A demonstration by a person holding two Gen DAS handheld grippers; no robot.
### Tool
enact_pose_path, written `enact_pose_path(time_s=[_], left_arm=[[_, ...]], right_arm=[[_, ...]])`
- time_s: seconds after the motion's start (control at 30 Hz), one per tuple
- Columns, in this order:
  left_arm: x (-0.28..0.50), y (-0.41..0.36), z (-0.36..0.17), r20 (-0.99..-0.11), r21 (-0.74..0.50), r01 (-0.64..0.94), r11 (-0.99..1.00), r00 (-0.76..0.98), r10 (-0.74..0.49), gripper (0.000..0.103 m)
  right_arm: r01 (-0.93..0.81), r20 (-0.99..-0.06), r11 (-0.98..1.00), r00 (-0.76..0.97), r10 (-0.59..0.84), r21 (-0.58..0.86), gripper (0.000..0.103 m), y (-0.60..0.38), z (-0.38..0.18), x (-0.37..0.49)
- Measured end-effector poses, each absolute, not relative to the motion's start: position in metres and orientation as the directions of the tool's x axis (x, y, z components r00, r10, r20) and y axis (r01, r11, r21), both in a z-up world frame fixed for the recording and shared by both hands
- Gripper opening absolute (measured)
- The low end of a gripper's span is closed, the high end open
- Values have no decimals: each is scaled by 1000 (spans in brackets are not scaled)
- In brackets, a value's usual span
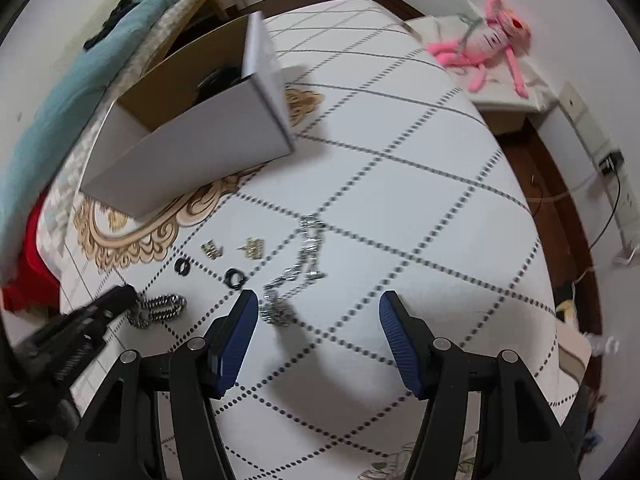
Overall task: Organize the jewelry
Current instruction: 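Grasp the silver chain with the left tool while the right tool grasps a silver pendant, then carry the chain and pendant into the white box and open both tools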
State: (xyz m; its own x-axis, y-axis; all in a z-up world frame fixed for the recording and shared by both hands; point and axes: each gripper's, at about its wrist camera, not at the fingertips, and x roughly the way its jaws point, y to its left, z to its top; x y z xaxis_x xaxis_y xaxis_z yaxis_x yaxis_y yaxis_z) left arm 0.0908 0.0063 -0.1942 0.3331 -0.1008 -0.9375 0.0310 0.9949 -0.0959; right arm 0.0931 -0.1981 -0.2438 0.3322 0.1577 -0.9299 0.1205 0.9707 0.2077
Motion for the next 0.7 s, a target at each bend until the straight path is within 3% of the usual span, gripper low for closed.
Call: enact_pose_path(time_s=[0.13, 0.17, 0.27, 0.37, 0.4, 0.7], left_arm=[[86, 14, -184, -933, -93, 26, 995, 347, -96, 9], [84, 14, -182, -932, -91, 25, 996, 350, -94, 9], [81, 17, -178, -929, -93, 29, 995, 356, -97, 8], [87, 20, -174, -924, -103, 35, 994, 368, -109, 8], [87, 19, -172, -921, -109, 38, 993, 372, -116, 8], [92, 10, -137, -892, -172, 79, 982, 412, -189, 8]], right_arm=[[36, -940, 998, 340, 41, 56, 63, -166, -246, 92], [20, -938, 1000, 348, 8, 16, 55, -161, -247, 90], [-28, -924, 999, 383, -8, -21, 12, -149, -245, 86], [-24, -924, 1000, 383, 16, 7, 9, -150, -244, 87], [-16, -925, 999, 378, 37, 34, 4, -154, -243, 87], [51, -883, 963, 415, 220, 265, 3, -194, -205, 86]])
